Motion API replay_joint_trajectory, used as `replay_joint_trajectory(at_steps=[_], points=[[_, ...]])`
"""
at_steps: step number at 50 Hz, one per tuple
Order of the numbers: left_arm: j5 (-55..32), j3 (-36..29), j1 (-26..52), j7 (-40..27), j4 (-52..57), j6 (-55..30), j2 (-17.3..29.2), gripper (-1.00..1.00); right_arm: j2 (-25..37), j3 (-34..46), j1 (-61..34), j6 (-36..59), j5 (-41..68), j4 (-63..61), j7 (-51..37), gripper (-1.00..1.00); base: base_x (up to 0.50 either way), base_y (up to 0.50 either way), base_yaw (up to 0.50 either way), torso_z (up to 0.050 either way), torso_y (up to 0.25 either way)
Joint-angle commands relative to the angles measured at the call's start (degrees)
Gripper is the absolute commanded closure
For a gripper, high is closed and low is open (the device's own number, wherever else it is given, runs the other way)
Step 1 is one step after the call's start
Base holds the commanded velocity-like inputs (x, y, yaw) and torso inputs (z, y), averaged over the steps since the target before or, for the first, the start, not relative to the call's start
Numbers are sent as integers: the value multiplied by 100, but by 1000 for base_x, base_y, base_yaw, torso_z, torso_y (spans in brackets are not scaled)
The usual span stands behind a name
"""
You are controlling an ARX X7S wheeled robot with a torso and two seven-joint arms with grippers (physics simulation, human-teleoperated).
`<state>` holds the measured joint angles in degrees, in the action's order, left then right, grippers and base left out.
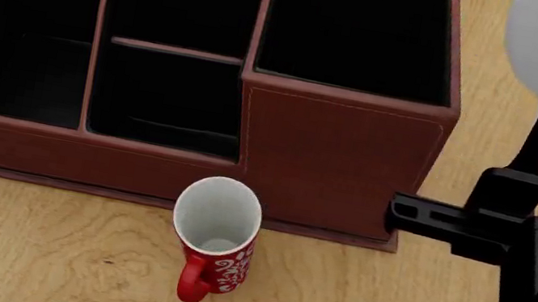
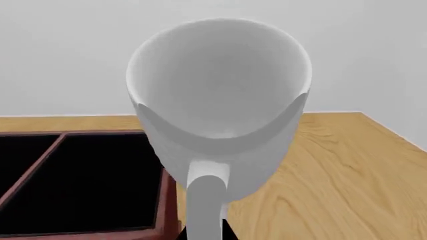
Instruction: Pick up the white mug and place it to the right of the caddy.
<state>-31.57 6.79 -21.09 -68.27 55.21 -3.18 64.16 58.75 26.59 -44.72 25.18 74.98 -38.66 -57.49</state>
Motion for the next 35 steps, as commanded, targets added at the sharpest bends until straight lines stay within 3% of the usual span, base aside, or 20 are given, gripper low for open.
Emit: replay_joint_trajectory(at_steps=[1, 35], points=[[15, -29, 18, 1, 18, -32, -25, -100, -27, -14, 25, 89, -205, 164, 48, 100, 0, 0, 0, 0, 0], [25, -4, 2, 42, 2, -65, -74, -100, -391, 278, 469, -91, -679, 1153, 513, 100, 0, 0, 0, 0, 1]])
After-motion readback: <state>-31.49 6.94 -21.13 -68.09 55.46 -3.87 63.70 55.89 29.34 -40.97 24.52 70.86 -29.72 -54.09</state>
